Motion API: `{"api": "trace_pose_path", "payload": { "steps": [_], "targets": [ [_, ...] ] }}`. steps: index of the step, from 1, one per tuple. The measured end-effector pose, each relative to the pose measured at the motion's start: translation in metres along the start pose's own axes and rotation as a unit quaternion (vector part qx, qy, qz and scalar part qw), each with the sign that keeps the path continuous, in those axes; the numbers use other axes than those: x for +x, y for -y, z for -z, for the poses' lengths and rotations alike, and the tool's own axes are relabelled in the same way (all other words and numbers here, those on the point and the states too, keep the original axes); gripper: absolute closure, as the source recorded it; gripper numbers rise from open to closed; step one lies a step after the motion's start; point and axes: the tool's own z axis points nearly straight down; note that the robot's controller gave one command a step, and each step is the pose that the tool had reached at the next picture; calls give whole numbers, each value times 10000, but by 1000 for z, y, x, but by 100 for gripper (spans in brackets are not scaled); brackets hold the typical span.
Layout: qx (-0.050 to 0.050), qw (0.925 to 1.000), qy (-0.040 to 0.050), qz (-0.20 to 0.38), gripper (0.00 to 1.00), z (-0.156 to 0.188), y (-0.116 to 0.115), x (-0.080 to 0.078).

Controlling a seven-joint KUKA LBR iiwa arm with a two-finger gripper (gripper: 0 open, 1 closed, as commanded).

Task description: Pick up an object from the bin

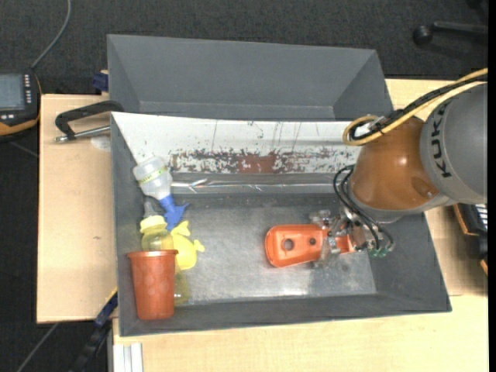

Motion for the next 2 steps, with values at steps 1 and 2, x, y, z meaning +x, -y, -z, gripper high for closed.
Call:
{"api": "trace_pose_path", "payload": {
  "steps": [1,2],
  "targets": [
    [1,10000,34,13,100,117,-2,-6],
    [1,10000,34,14,100,117,-3,-6]
  ]
}}
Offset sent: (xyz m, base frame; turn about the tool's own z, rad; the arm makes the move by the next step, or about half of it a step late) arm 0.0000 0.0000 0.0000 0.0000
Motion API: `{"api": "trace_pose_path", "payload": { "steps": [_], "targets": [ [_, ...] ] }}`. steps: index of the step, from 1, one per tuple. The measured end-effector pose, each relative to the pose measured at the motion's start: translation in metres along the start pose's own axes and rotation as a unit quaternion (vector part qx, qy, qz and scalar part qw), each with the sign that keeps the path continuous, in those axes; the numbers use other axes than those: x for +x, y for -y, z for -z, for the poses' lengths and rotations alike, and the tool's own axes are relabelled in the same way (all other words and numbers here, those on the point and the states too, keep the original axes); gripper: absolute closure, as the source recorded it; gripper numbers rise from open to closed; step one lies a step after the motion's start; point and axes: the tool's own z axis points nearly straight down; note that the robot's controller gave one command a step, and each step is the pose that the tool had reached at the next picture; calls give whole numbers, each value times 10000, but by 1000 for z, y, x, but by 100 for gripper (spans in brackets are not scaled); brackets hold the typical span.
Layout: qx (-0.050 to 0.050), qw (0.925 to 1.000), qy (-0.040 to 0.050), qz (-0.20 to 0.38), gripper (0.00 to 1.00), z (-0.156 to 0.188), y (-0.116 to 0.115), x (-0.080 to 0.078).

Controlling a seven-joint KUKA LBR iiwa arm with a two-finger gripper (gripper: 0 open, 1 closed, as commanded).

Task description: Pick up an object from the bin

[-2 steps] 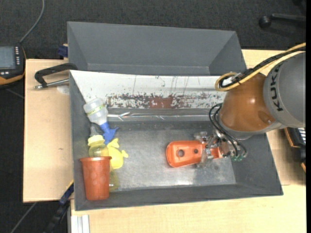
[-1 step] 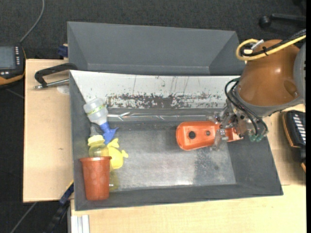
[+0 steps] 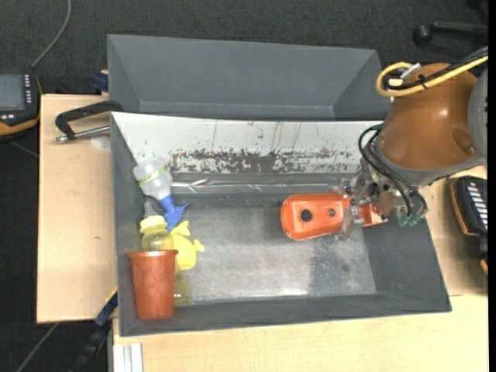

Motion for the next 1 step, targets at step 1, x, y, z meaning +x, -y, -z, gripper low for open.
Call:
{"api": "trace_pose_path", "payload": {
  "steps": [1],
  "targets": [
    [-6,10000,-14,-89,100,50,-5,1]
  ]
}}
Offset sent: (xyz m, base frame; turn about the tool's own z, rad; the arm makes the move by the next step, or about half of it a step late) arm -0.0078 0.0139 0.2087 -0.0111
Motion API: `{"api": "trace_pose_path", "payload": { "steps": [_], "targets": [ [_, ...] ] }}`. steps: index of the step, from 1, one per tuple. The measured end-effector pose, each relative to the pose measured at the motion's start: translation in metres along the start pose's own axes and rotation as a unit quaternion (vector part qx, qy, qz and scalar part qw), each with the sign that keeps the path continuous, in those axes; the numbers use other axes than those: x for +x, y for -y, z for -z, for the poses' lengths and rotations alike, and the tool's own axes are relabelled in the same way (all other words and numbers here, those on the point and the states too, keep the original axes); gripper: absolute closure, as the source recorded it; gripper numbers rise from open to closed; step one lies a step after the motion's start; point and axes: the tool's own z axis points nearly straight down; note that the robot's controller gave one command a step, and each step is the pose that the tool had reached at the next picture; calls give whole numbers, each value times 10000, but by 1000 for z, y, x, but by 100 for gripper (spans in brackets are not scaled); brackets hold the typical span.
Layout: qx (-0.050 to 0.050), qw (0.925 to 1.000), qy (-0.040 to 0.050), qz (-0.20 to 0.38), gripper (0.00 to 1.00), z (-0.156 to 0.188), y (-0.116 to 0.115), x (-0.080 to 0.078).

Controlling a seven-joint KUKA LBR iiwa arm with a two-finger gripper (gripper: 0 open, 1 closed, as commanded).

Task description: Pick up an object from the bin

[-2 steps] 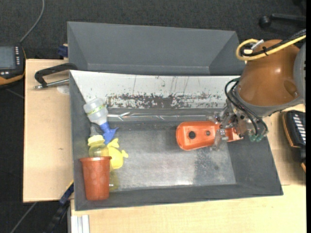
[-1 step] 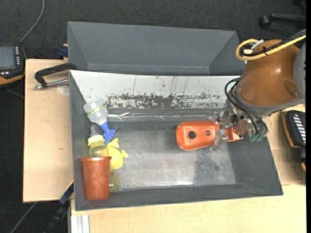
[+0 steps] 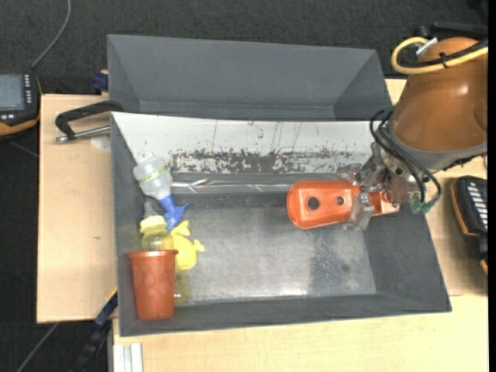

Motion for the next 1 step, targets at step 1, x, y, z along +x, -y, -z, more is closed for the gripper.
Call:
{"api": "trace_pose_path", "payload": {
  "steps": [1],
  "targets": [
    [5,10000,26,44,100,70,-4,-1]
  ]
}}
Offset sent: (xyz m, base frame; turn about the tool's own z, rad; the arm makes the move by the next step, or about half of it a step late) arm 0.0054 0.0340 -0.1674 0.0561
